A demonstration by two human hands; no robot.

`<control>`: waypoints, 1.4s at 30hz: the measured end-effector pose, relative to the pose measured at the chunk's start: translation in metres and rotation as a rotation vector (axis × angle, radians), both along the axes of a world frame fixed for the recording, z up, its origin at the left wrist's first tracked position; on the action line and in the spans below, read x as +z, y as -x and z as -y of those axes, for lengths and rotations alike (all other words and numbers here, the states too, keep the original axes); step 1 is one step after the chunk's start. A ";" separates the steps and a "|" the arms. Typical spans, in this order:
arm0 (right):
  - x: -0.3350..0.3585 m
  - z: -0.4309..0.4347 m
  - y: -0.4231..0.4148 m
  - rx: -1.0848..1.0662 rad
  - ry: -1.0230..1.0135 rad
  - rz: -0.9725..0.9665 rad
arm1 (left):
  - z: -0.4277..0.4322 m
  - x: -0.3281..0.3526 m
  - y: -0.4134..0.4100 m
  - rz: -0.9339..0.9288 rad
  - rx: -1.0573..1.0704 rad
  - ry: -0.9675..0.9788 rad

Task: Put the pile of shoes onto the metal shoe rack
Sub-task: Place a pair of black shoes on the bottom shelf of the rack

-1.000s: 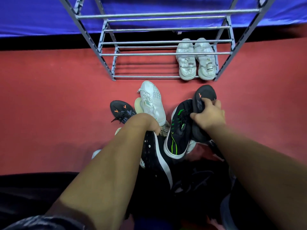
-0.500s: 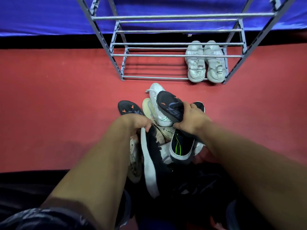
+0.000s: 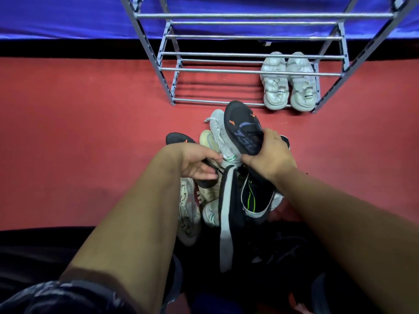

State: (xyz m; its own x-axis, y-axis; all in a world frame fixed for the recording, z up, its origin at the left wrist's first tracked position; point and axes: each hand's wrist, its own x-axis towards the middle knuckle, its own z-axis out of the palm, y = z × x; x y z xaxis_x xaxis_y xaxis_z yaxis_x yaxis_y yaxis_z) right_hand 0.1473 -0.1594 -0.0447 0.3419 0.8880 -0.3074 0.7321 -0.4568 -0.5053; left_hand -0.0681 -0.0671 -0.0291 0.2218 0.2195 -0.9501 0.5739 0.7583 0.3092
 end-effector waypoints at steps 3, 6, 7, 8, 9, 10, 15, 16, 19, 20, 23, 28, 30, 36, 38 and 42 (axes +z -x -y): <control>0.004 -0.009 0.013 -0.068 -0.055 -0.093 | -0.005 -0.010 -0.004 0.009 0.086 -0.184; 0.010 -0.023 0.029 -0.102 -0.120 -0.247 | -0.009 -0.012 -0.006 0.202 0.241 -0.228; 0.013 -0.028 0.034 -0.094 -0.116 -0.312 | -0.009 -0.011 -0.006 0.262 0.279 -0.228; 0.012 -0.034 0.038 -0.074 -0.103 -0.387 | -0.008 -0.011 -0.005 0.302 0.314 -0.240; 0.013 -0.039 0.042 -0.043 -0.069 -0.446 | -0.007 -0.013 -0.004 0.312 0.334 -0.273; 0.013 -0.044 0.046 -0.029 -0.037 -0.523 | -0.006 -0.018 0.000 0.312 0.363 -0.313; 0.000 -0.063 0.075 -0.132 0.161 -0.822 | -0.005 -0.046 0.036 0.093 0.658 -0.382; -0.008 -0.063 0.080 -0.075 0.177 -0.728 | -0.005 -0.049 0.045 0.030 0.745 -0.364; -0.020 -0.054 0.095 0.252 0.242 -0.335 | -0.004 -0.065 0.073 -0.082 0.909 -0.359; -0.026 -0.050 0.100 0.346 0.242 -0.253 | -0.002 -0.067 0.079 -0.105 0.909 -0.365; -0.041 -0.039 0.115 0.494 0.298 -0.114 | 0.004 -0.066 0.090 -0.241 0.778 -0.475; -0.064 -0.030 0.127 0.585 0.299 0.062 | 0.005 -0.084 0.101 -0.435 0.680 -0.480; -0.067 -0.029 0.132 0.566 0.291 0.092 | 0.007 -0.089 0.098 -0.399 0.635 -0.448; -0.067 -0.032 0.143 0.509 0.262 0.140 | 0.014 -0.098 0.100 -0.464 0.264 -0.489; -0.058 -0.039 0.144 0.464 0.273 0.104 | 0.011 -0.097 0.103 -0.449 0.315 -0.362; -0.029 -0.069 0.137 0.411 0.264 0.019 | 0.011 -0.090 0.103 -0.404 0.419 -0.300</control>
